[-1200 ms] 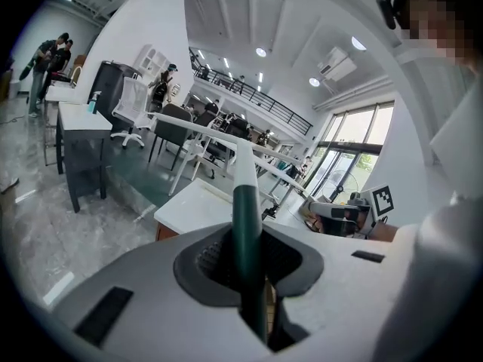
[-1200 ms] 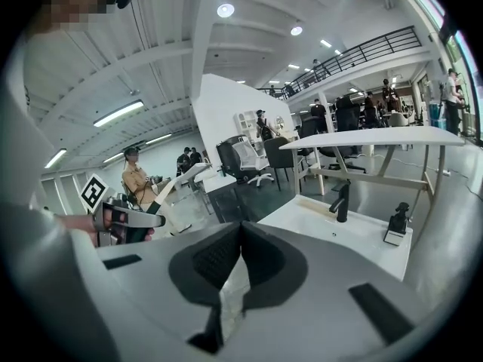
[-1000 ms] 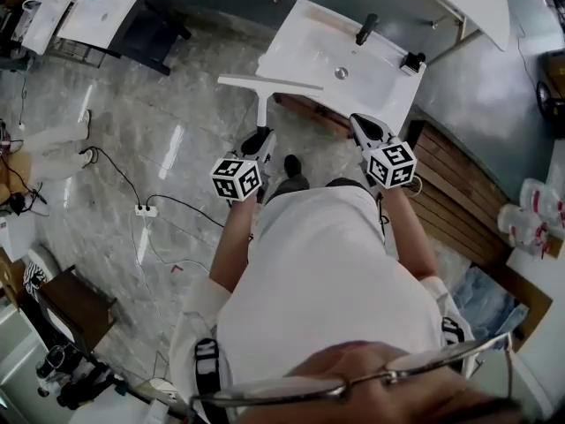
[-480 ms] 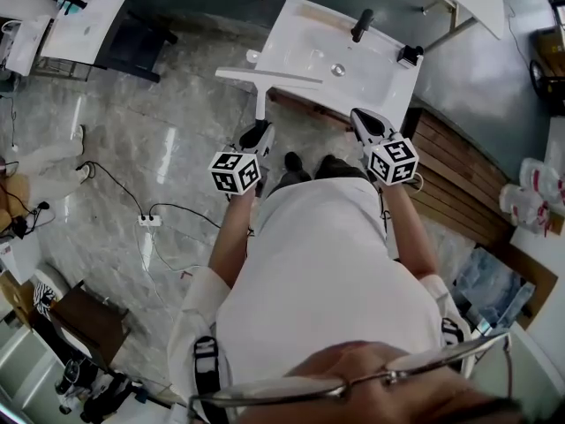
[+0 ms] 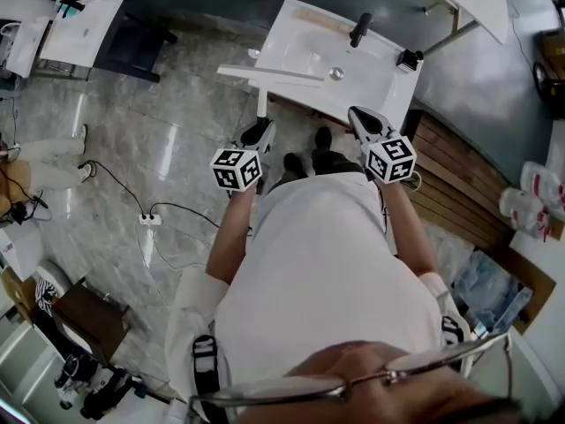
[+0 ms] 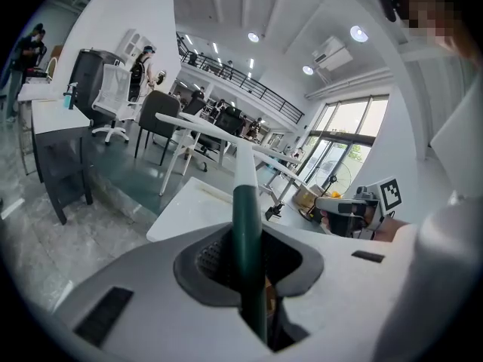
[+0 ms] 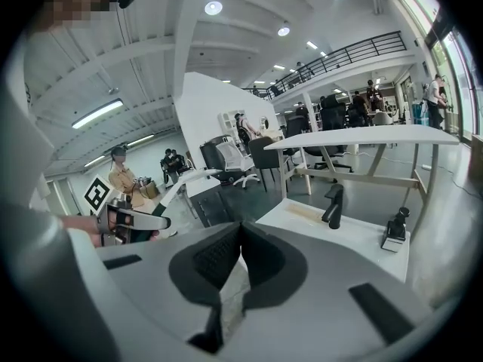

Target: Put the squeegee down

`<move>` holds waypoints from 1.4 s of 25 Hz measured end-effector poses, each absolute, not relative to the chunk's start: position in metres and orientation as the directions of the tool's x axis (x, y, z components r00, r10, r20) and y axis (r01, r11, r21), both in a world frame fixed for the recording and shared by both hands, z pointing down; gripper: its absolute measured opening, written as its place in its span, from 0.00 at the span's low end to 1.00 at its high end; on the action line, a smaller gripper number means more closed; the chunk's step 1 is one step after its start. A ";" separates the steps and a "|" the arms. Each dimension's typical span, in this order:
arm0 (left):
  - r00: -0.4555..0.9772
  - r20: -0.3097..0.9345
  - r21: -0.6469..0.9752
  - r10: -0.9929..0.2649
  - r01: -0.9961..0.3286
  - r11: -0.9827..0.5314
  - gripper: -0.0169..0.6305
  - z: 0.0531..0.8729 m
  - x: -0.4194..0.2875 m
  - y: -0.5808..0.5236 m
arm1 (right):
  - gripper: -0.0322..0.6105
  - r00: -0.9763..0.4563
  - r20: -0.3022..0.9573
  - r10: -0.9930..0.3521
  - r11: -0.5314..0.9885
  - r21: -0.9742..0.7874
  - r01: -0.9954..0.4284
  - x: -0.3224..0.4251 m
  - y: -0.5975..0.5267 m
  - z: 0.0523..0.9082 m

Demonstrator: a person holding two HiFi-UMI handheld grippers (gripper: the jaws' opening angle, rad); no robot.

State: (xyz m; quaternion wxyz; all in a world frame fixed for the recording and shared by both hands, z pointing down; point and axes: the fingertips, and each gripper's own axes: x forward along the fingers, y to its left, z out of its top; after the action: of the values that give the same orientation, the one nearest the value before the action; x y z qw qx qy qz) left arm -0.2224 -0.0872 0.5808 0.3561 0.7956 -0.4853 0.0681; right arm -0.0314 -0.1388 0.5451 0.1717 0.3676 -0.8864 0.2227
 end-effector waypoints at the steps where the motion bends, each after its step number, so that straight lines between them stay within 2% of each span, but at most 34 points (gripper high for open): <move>1: 0.515 0.456 0.501 -0.726 -0.823 -0.269 0.12 0.581 -0.220 -0.090 | 0.06 -0.676 0.467 -0.569 0.635 -0.273 -0.723 -0.031 -0.143 0.546; 14: 0.457 0.499 0.468 -0.736 -0.857 -0.214 0.12 0.587 -0.194 -0.155 | 0.06 -0.726 0.471 -0.501 0.675 -0.311 -0.669 -0.017 -0.212 0.556; 35: 0.400 0.655 0.366 -0.641 -0.910 -0.194 0.12 0.645 -0.160 -0.247 | 0.06 -0.758 0.508 -0.409 0.703 -0.353 -0.617 0.007 -0.264 0.622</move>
State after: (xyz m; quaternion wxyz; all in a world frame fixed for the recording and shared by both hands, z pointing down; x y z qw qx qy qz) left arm -0.1599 -0.2470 0.6452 0.3693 0.7507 -0.5165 0.1823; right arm 0.0071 -0.2637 0.6218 0.2002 0.2848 -0.9008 0.2595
